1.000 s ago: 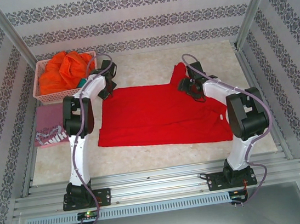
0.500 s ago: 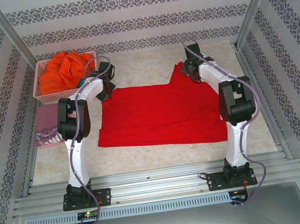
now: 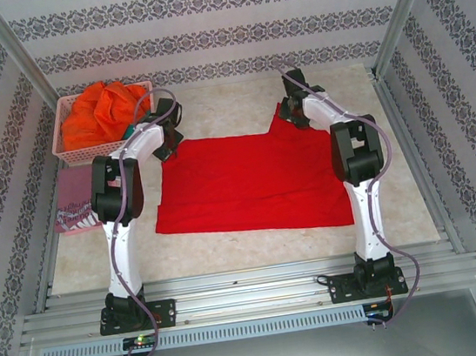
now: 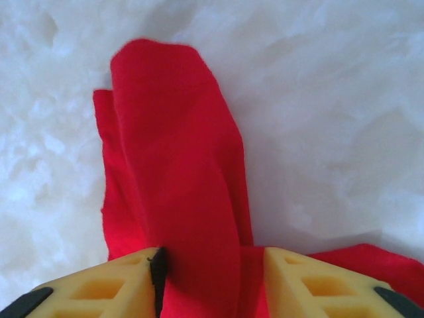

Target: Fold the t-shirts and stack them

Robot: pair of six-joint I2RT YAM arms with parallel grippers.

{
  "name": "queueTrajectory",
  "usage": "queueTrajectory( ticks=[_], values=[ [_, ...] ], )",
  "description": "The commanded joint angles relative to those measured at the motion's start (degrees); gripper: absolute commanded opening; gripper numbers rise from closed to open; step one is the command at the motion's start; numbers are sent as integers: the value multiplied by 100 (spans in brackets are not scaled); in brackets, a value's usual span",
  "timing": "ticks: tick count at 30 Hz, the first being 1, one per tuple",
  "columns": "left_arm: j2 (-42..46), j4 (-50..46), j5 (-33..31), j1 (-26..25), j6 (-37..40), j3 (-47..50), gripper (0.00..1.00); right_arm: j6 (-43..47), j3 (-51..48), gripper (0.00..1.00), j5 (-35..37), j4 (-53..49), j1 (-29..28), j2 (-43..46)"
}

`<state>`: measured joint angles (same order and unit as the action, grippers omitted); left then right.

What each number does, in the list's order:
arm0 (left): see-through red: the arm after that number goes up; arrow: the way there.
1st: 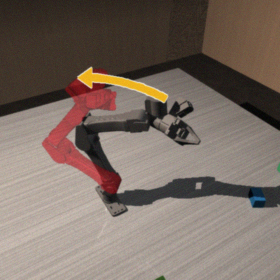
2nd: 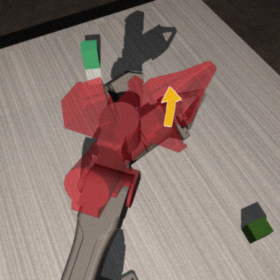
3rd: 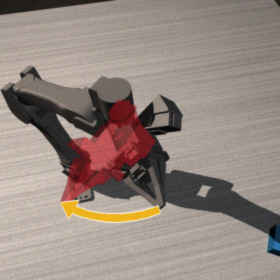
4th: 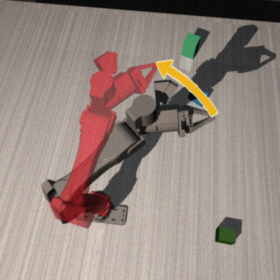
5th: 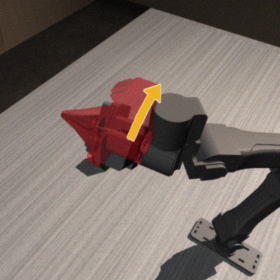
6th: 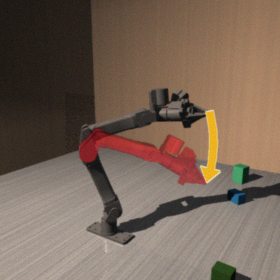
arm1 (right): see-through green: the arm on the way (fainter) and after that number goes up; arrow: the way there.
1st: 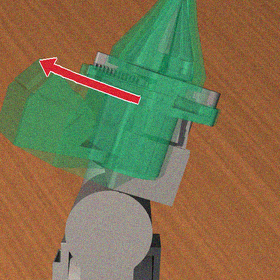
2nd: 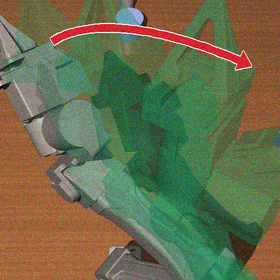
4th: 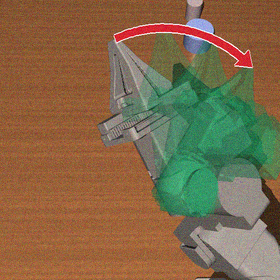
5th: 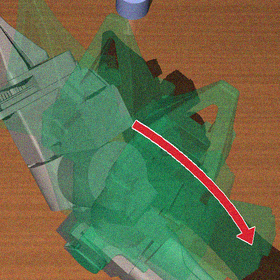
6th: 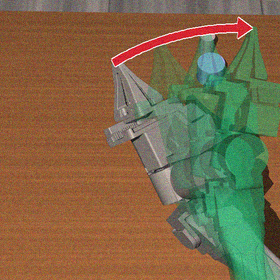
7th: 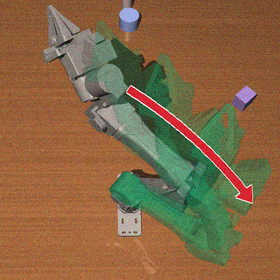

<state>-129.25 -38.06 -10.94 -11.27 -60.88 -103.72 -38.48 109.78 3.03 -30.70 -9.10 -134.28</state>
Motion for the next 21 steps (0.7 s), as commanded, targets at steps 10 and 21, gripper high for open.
queueTrajectory(
  ticks=[10, 21],
  values=[
    [181, 28, -32, -5, 138, 57, 0, 508, 1079, 1, 146, -336, 101, -565],
    [292, 37, -49, -6, 120, 103, 0, 487, 173, 0, 200, 383, 80, 208]
  ],
)
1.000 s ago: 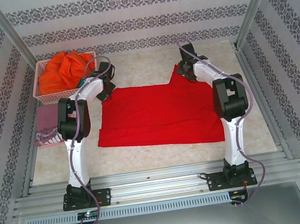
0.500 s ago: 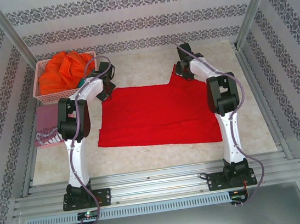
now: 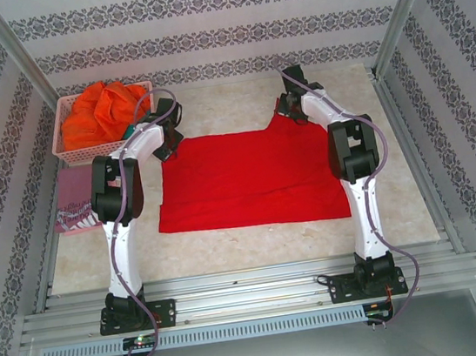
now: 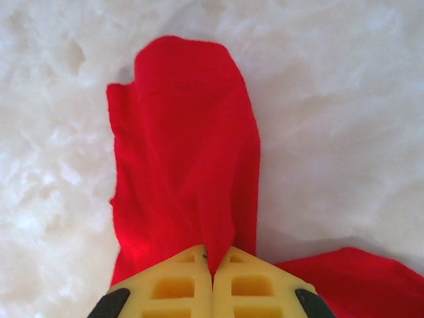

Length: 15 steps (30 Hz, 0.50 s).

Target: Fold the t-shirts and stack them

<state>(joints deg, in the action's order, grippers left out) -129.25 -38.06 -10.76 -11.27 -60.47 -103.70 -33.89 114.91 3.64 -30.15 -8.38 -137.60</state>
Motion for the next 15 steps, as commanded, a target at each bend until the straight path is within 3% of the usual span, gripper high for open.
queueTrajectory(
  ticks=[1, 15],
  values=[
    [331, 45, -62, 2, 87, 120, 0, 15, -560, 0, 141, 443, 8, 688],
    [1354, 583, 121, 28, 211, 1133, 0, 146, -3078, 0, 276, 1194, 12, 2840]
  ],
)
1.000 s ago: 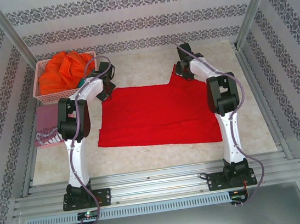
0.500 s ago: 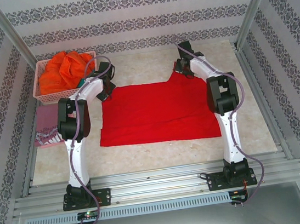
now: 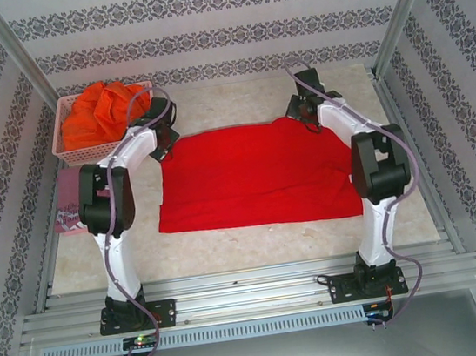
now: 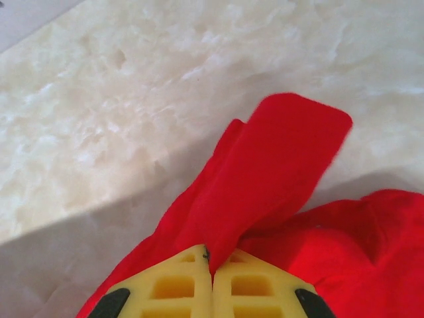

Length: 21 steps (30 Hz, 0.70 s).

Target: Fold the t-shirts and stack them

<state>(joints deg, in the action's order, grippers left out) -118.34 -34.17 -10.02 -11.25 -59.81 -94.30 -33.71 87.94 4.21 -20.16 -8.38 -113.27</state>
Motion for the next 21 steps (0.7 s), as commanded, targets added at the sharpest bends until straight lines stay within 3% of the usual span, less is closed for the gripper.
queueTrajectory(
  ticks=[1, 9, 21],
  values=[
    [319, 207, 78, 26, 145, 262, 0, 128, -550, 0, 235, 211, 13, 566],
    [760, 374, 246, 26, 162, 828, 0, 182, -1527, 0, 469, 130, -77, 1676],
    [1258, 517, 304, 48, 224, 1432, 0, 132, -2289, 0, 1430, -611, -581, 2763]
  ],
)
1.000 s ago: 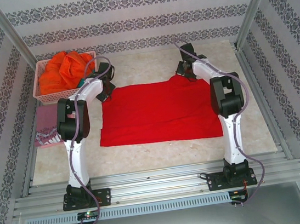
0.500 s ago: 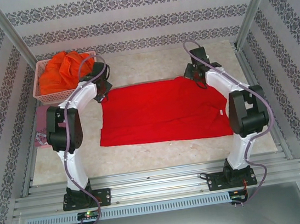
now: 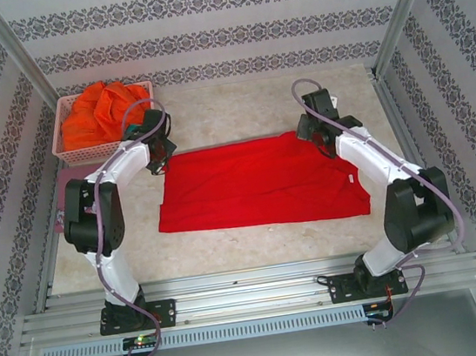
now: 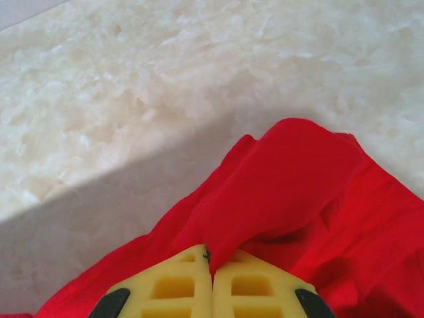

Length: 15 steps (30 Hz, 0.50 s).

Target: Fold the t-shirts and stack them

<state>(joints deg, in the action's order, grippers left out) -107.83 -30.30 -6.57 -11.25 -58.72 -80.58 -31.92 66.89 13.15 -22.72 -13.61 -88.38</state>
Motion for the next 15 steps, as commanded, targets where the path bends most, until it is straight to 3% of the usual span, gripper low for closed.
queueTrajectory(
  ticks=[1, 15],
  values=[
    [217, 141, -32, 52, 116, 69, 0, -88, -267, 0, 540, -371, -64, 350],
    [450, 222, 362, 78, 141, 138, 0, -183, -838, 0, 599, -892, -219, 1045]
  ],
)
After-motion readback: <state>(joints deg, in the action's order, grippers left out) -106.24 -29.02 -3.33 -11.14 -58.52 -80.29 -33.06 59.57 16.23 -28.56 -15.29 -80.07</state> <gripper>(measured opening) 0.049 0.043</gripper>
